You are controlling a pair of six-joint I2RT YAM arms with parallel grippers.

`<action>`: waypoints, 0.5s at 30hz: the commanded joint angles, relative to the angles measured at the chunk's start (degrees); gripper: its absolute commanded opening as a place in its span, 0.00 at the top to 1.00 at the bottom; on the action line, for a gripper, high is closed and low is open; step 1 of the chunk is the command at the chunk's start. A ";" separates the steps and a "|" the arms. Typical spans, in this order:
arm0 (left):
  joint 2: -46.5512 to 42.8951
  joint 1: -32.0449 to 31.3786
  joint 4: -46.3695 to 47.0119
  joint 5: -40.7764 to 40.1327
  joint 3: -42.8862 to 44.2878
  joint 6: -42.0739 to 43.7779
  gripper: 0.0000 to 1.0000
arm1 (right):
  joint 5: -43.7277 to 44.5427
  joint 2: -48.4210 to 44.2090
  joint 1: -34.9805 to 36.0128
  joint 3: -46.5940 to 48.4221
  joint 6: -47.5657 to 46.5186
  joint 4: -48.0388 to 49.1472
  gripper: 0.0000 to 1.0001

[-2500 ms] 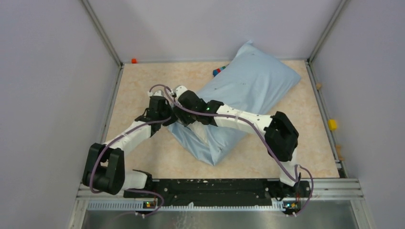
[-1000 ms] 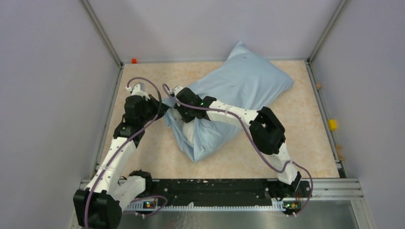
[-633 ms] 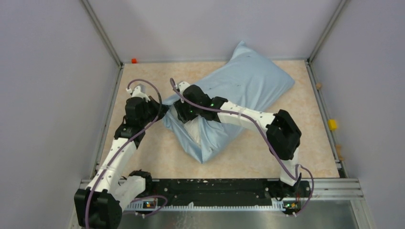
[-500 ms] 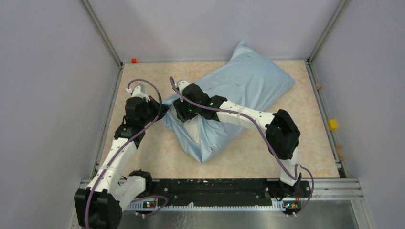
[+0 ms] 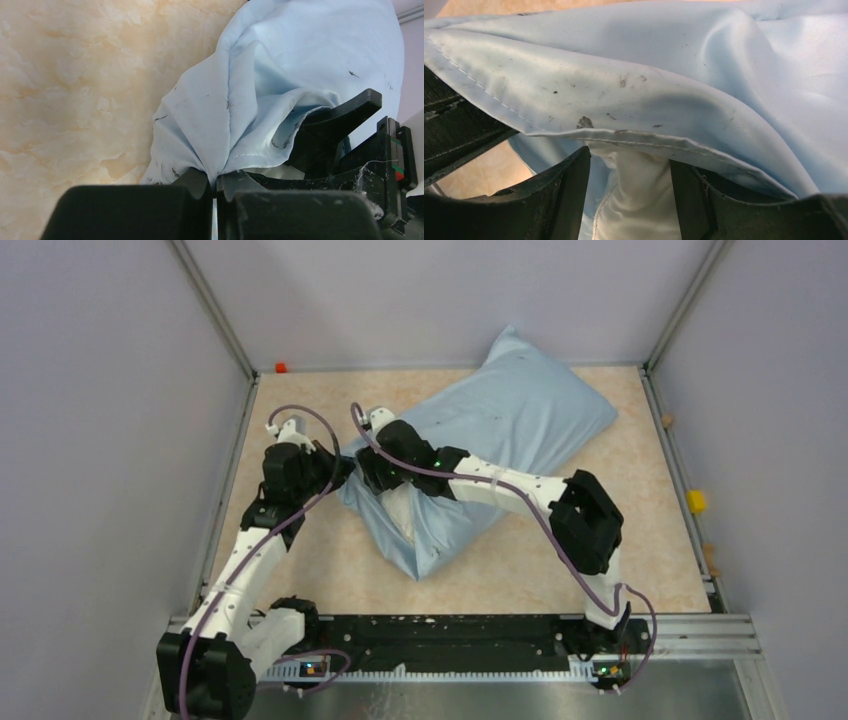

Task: Put the pillow into the pillowcase

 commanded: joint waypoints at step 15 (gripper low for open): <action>4.05 0.39 7.21 1.41 5.96 -0.03 1.00 | 2.36 0.68 1.17 -3.36 2.04 3.64 1.00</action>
